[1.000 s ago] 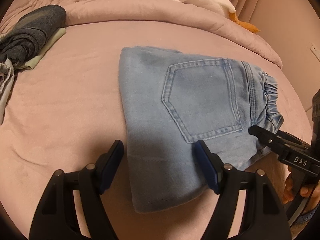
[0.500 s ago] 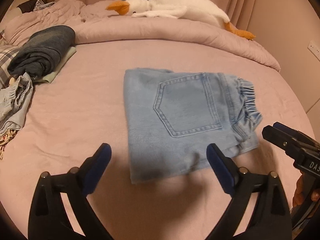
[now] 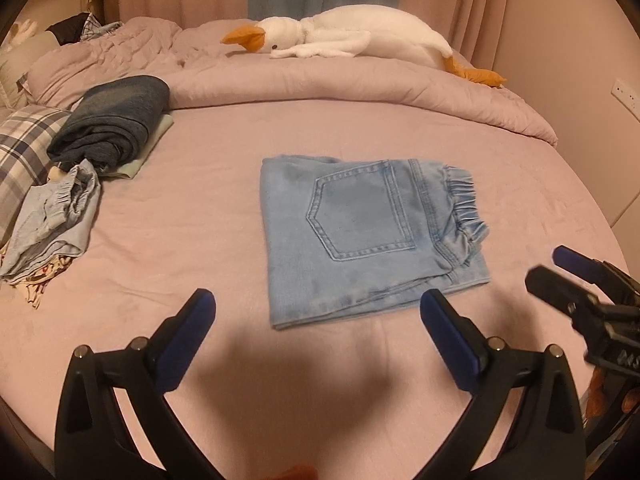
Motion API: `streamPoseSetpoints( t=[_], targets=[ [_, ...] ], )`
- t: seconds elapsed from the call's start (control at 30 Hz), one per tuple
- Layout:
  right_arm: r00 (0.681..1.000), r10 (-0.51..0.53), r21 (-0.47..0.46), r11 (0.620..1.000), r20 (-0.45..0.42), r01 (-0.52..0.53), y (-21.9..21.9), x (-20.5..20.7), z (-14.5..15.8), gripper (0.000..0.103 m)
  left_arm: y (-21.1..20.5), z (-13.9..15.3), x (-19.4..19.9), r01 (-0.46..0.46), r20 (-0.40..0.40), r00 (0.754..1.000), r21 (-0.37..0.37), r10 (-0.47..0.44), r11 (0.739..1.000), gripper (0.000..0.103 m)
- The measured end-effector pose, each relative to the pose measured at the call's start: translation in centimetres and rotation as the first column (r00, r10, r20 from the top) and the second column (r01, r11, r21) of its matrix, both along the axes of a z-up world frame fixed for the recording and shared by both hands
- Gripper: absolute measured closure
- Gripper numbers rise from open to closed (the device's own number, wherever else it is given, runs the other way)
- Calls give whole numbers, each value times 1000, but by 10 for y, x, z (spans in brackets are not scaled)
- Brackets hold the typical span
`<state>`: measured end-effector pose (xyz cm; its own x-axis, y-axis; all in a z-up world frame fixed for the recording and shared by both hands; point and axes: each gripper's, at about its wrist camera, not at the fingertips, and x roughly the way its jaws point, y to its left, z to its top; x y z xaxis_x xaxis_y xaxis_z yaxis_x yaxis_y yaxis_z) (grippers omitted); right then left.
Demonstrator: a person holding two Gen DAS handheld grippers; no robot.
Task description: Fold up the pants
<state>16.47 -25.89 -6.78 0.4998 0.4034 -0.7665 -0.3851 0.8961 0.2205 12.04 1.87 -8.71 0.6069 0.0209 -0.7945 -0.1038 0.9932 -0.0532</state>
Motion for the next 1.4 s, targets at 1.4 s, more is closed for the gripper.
streamPoseSetpoints(
  t=[1.4],
  targets=[
    [995,72,35,997,73,-75,-1,-47,59,1,-26,57,-46,3,42,999,33,-4,999,1]
  ],
)
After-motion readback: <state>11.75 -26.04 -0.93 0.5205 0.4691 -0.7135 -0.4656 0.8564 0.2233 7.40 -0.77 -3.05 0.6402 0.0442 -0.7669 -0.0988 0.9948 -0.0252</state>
